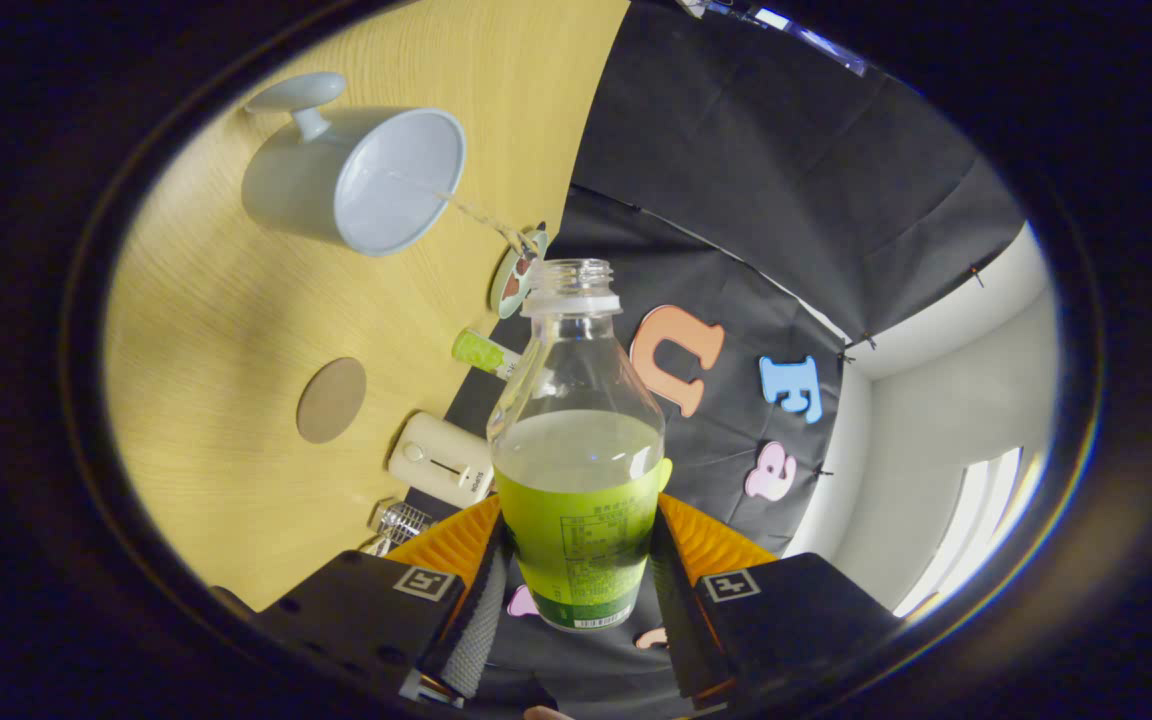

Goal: Take the bottle from table, then pour the juice into the cup, finally place the bottle on the coaster

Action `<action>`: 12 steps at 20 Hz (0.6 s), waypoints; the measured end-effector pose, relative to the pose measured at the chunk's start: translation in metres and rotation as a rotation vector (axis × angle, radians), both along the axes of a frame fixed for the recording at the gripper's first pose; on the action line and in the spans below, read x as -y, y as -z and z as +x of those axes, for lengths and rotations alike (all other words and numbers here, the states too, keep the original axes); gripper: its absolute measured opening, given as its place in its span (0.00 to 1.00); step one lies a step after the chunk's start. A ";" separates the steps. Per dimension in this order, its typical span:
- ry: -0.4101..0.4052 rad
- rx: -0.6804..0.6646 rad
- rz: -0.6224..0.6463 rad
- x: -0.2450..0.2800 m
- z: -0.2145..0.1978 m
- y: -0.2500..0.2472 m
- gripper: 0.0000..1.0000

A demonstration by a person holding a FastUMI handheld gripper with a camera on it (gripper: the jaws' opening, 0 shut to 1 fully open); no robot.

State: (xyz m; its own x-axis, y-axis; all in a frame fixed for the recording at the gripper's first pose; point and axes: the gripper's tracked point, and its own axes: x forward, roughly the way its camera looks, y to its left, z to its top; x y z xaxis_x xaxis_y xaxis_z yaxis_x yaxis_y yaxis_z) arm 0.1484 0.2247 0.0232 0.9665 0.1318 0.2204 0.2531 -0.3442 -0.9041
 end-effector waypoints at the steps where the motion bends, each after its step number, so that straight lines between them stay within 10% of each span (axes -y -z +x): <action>1: 0.001 0.005 -0.001 0.000 0.000 -0.002 0.75; 12: -0.009 0.052 -0.049 -0.006 -0.011 -0.017 0.75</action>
State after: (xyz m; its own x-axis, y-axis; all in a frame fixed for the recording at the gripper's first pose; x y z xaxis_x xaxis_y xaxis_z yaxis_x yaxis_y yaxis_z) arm 0.1371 0.2308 0.0402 0.9525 0.1524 0.2637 0.3029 -0.3852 -0.8717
